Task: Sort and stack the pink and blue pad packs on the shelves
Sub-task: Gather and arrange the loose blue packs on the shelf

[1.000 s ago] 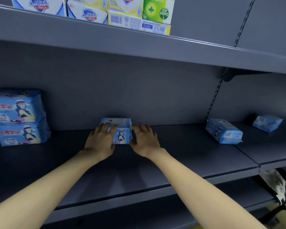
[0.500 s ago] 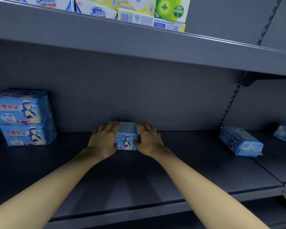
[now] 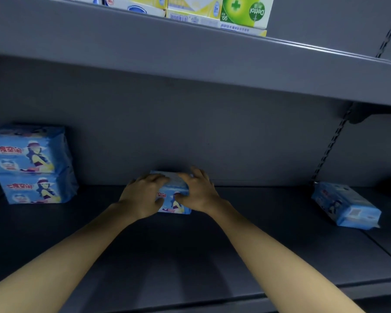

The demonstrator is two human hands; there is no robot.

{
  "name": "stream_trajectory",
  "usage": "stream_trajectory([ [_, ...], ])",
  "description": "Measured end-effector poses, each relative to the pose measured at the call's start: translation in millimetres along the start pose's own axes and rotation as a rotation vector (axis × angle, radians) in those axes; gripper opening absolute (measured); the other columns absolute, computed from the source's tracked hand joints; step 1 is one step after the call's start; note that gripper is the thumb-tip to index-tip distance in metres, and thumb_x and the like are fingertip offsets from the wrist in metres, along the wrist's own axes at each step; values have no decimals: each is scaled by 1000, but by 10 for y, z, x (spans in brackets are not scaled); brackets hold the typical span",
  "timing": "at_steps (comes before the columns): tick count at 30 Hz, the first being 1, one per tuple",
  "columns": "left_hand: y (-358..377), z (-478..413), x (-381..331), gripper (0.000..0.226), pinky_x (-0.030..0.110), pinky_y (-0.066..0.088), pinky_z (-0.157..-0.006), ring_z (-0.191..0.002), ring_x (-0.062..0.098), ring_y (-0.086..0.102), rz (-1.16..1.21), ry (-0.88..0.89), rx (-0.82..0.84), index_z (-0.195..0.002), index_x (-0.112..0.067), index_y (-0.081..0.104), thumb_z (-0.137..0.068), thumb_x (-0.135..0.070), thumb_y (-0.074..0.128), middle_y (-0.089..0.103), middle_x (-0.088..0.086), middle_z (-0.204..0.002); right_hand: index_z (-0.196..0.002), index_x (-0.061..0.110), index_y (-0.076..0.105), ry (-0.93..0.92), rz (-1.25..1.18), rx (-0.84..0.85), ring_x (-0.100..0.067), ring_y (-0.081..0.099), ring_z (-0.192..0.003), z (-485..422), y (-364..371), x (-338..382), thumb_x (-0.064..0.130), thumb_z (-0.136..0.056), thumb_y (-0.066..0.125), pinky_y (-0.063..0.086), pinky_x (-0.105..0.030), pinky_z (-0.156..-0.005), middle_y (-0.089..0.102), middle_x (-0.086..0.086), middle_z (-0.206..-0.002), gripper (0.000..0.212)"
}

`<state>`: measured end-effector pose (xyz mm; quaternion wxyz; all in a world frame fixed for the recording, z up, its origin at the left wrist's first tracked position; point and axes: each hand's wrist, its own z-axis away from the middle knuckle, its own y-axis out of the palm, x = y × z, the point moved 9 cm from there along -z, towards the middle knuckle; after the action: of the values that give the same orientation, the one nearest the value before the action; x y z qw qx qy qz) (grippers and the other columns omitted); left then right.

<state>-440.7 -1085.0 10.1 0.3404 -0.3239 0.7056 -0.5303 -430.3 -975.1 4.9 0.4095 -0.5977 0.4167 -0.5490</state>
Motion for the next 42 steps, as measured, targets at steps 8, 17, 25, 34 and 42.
stream_trajectory([
  [8, 26, -36, 25, 60, 32, 35, -104, -129, 15, 38, 7, -7, 41, -144, -23, 30, -89, -28, 55, 37, -4, -146, -134, 24, 34, 3, -200, 56, -24, 27, -127, -141, 146, -25, 27, -77, 69, 35, -47, -104, 29, -3, -137, 67],
  [17, 78, -41, -5, 61, 30, 36, -104, -131, 17, 36, 45, -18, 10, -143, -21, 33, -87, -26, 58, 37, -1, -145, -124, 17, 43, -38, -408, 78, -16, 41, -111, -147, 191, -84, 17, -75, 74, 42, -24, -89, 27, 0, -117, 58],
  [25, 153, 54, -5, 69, 35, 29, -111, -140, 17, 20, 57, -44, 14, -146, -23, 24, -87, -24, 59, 20, -4, -154, -118, 15, 47, -68, -469, 41, -10, 42, -101, -117, 165, -82, 12, -72, 77, 39, -16, -77, 28, 3, -112, 56],
  [34, 201, 186, 27, 80, 44, 22, -113, -144, 17, 3, 13, -64, 74, -149, -27, 7, -87, -25, 58, 3, -6, -157, -120, 16, 49, -77, -455, -52, -9, 40, -101, -61, 98, -48, 11, -70, 78, 35, -17, -83, 30, 3, -113, 58],
  [42, 131, 390, 263, 83, 40, 26, -109, -139, 20, 17, 129, -201, -6, -148, -24, 4, -85, -25, 58, 16, 1, -150, -119, 20, 50, -10, -481, -126, -10, 42, -102, -22, 76, -70, 12, -67, 79, 39, -19, -86, 32, 3, -115, 60],
])
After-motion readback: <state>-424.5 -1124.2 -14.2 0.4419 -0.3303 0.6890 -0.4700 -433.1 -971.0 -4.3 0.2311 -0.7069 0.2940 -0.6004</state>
